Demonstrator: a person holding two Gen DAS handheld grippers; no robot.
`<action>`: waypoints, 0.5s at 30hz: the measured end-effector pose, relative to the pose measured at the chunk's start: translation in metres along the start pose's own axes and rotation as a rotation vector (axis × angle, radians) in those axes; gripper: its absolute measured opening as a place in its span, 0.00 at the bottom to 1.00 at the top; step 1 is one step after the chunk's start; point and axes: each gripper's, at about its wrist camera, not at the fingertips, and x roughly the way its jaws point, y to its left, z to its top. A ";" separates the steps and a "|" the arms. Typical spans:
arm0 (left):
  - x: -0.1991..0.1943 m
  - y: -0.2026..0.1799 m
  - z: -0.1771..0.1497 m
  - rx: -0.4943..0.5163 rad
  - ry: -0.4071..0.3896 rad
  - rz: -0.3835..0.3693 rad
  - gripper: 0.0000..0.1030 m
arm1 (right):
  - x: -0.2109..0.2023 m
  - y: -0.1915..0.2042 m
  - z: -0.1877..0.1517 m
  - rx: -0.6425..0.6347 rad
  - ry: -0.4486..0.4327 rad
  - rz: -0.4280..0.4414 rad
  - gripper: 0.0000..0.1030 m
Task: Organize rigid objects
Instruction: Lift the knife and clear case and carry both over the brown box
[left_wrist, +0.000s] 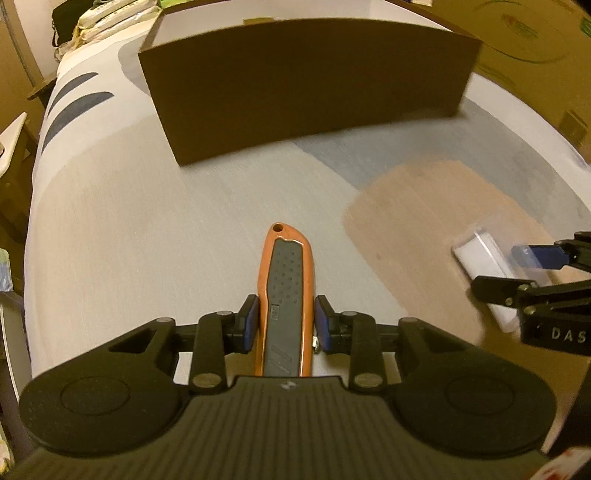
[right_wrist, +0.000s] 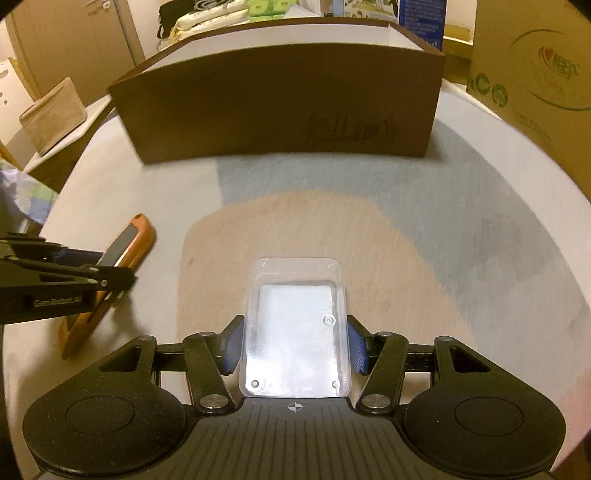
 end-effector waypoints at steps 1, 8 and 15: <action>-0.002 -0.002 -0.004 0.006 0.002 -0.003 0.26 | -0.002 0.003 -0.004 -0.005 0.004 0.001 0.51; -0.004 -0.009 -0.007 0.017 0.012 0.004 0.27 | 0.001 0.011 -0.010 -0.039 0.004 -0.035 0.52; -0.004 -0.010 -0.007 0.041 0.003 0.010 0.26 | 0.001 0.015 -0.007 -0.026 -0.002 -0.052 0.52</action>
